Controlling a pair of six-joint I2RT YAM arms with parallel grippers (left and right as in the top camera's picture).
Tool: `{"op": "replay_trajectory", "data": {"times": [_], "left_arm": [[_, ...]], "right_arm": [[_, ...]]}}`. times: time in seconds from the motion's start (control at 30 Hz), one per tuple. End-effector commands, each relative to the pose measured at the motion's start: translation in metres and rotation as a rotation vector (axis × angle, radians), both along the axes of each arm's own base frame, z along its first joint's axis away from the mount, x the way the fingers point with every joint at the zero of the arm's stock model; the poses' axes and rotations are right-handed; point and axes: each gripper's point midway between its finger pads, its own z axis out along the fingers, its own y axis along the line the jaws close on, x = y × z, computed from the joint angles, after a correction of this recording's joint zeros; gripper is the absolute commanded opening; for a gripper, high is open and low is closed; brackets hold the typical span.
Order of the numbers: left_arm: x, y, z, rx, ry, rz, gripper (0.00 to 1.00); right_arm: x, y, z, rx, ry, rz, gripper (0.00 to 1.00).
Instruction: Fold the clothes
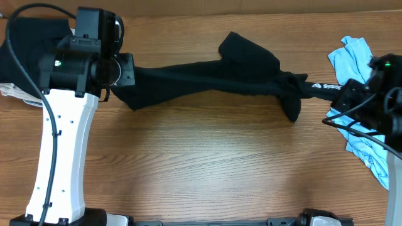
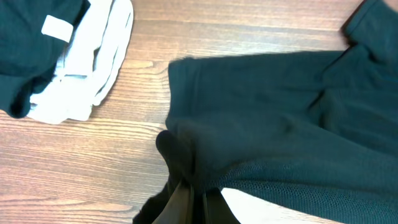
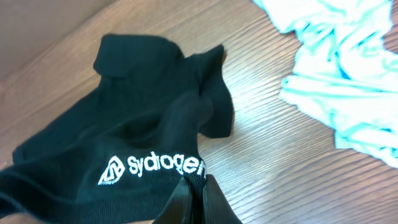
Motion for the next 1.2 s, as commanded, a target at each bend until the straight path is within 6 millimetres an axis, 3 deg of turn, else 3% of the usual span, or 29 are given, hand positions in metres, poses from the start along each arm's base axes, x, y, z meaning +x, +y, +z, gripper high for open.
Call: {"op": "replay_trajectory", "data": {"times": [0.0,0.23,0.5,0.63,0.83,0.97,1.07,1.17], "left_arm": [[-0.003,0.012,0.018,0.052,-0.035,0.029,0.04],[-0.011,0.020,0.019,0.089,-0.008,0.048,0.04],[-0.041,0.021,-0.006,0.076,0.148,0.088,0.04],[-0.057,0.020,-0.045,0.079,0.288,0.091,0.04],[-0.084,0.024,-0.120,0.095,0.481,0.154,0.04],[-0.098,0.026,-0.153,0.106,0.552,0.172,0.04],[-0.102,0.027,-0.169,0.111,0.566,0.172,0.04],[-0.092,0.026,-0.182,0.104,0.526,0.173,0.04]], "right_arm": [[-0.004,-0.013,0.013,-0.054,-0.031,-0.015,0.04],[-0.009,-0.013,0.013,-0.056,-0.022,-0.013,0.04],[-0.043,0.000,-0.021,0.023,0.200,0.005,0.04],[-0.049,0.007,-0.048,0.068,0.294,0.027,0.04],[-0.065,0.011,-0.112,0.110,0.470,0.027,0.04],[-0.074,0.019,-0.145,0.162,0.536,0.038,0.04],[-0.070,0.020,-0.153,0.169,0.535,0.037,0.04],[-0.059,0.018,-0.154,0.163,0.500,0.035,0.04]]}}
